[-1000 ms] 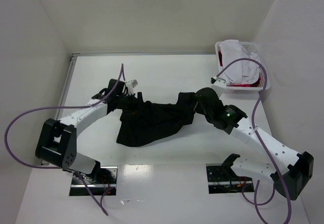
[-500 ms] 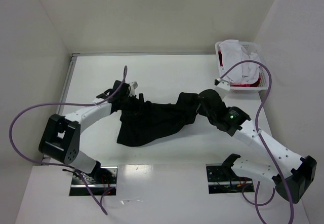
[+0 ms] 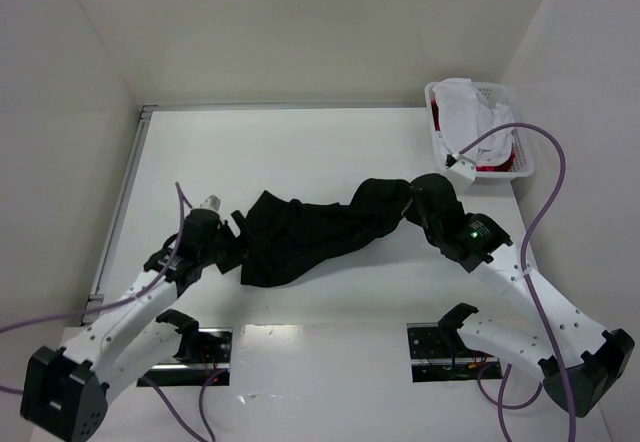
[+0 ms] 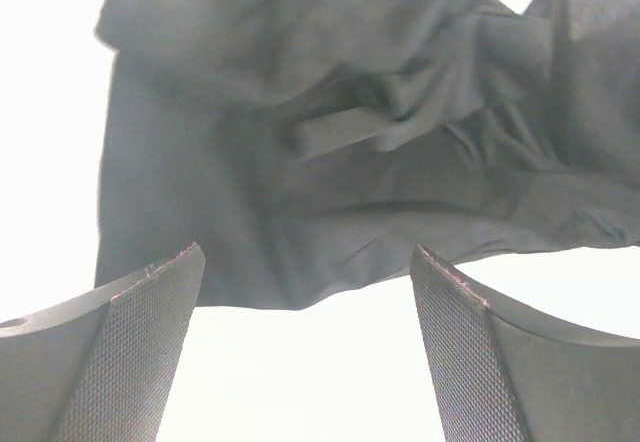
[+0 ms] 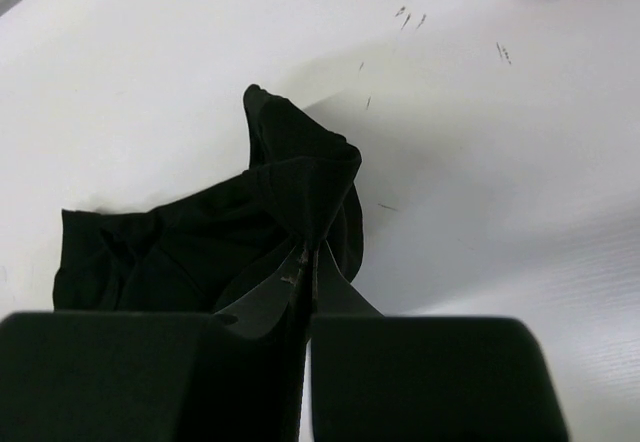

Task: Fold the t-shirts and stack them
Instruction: Flatten out the tshirt

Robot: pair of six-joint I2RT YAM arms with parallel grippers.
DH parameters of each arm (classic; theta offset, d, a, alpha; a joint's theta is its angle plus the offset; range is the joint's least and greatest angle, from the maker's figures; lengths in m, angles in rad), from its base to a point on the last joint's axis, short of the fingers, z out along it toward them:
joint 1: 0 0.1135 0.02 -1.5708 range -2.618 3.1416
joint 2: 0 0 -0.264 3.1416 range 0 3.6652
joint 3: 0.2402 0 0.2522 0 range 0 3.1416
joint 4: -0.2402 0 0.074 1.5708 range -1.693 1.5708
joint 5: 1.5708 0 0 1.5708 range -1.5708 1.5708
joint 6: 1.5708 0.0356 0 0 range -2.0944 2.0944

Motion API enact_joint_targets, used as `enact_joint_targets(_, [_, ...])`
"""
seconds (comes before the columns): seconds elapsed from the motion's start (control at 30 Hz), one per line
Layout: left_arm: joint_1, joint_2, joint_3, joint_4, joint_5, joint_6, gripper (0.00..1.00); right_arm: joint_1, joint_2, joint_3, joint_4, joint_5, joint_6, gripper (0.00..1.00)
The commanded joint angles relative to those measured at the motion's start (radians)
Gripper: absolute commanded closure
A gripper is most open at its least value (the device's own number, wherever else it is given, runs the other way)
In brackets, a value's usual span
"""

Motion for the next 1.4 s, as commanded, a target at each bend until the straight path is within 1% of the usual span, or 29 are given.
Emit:
enact_joint_targets(0.0, [-0.001, -0.148, -0.074, -0.071, -0.101, -0.196, 0.08, -0.015, -0.015, -0.003, 0.006, 0.037, -0.003, 1.00])
enact_joint_targets(0.03, [-0.001, -0.240, -0.093, -0.089, -0.118, -0.221, 0.10, -0.015, -0.015, -0.003, 0.018, 0.037, -0.004, 1.00])
enact_joint_targets(0.07, [-0.001, -0.286, -0.126, -0.123, -0.147, -0.244, 0.12, -0.024, -0.015, -0.003, 0.018, 0.037, -0.004, 1.00])
enact_joint_targets(0.1, [-0.001, -0.331, -0.142, -0.138, -0.159, -0.282, 0.12, -0.024, -0.015, -0.003, 0.031, 0.037, -0.004, 1.00])
enact_joint_targets(0.13, [-0.001, -0.408, -0.154, -0.154, -0.169, -0.299, 0.12, -0.024, -0.015, -0.003, 0.044, 0.028, -0.014, 1.00])
enact_joint_targets(0.23, [-0.001, -0.493, -0.190, -0.166, -0.169, -0.320, 0.13, -0.033, 0.009, -0.003, 0.069, 0.027, -0.034, 1.00])
enact_joint_targets(0.3, [-0.001, -0.494, -0.203, -0.177, -0.160, -0.321, 0.15, -0.043, 0.025, 0.007, 0.081, 0.027, -0.046, 1.00])
enact_joint_targets(0.6, [-0.001, -0.348, -0.223, -0.165, -0.169, -0.272, 0.16, -0.043, 0.055, 0.026, 0.120, 0.027, -0.065, 0.99])
enact_joint_targets(0.7, [-0.001, -0.339, -0.234, -0.155, -0.169, -0.262, 0.18, -0.043, 0.055, 0.026, 0.120, 0.027, -0.074, 0.99])
enact_joint_targets(0.77, [-0.001, -0.339, -0.245, -0.145, -0.160, -0.252, 0.23, -0.043, 0.064, 0.026, 0.130, 0.027, -0.074, 0.99])
enact_joint_targets(0.9, [-0.001, -0.316, -0.256, -0.110, -0.138, -0.233, 0.27, -0.043, 0.084, 0.026, 0.141, 0.018, -0.074, 0.99])
enact_joint_targets(1.03, [-0.001, -0.238, -0.247, -0.086, -0.129, -0.192, 0.30, -0.043, 0.103, 0.026, 0.150, 0.009, -0.083, 0.99])
enact_joint_targets(1.23, [-0.001, -0.083, -0.196, -0.050, -0.129, -0.141, 0.30, -0.052, 0.112, 0.035, 0.160, 0.009, -0.083, 0.99])
enact_joint_targets(1.3, [-0.001, -0.058, -0.184, -0.050, -0.129, -0.132, 0.33, -0.052, 0.121, 0.044, 0.160, 0.009, -0.083, 0.99])
enact_joint_targets(1.37, [-0.001, -0.037, -0.173, -0.040, -0.129, -0.123, 0.39, -0.052, 0.121, 0.044, 0.169, 0.009, -0.093, 0.99])
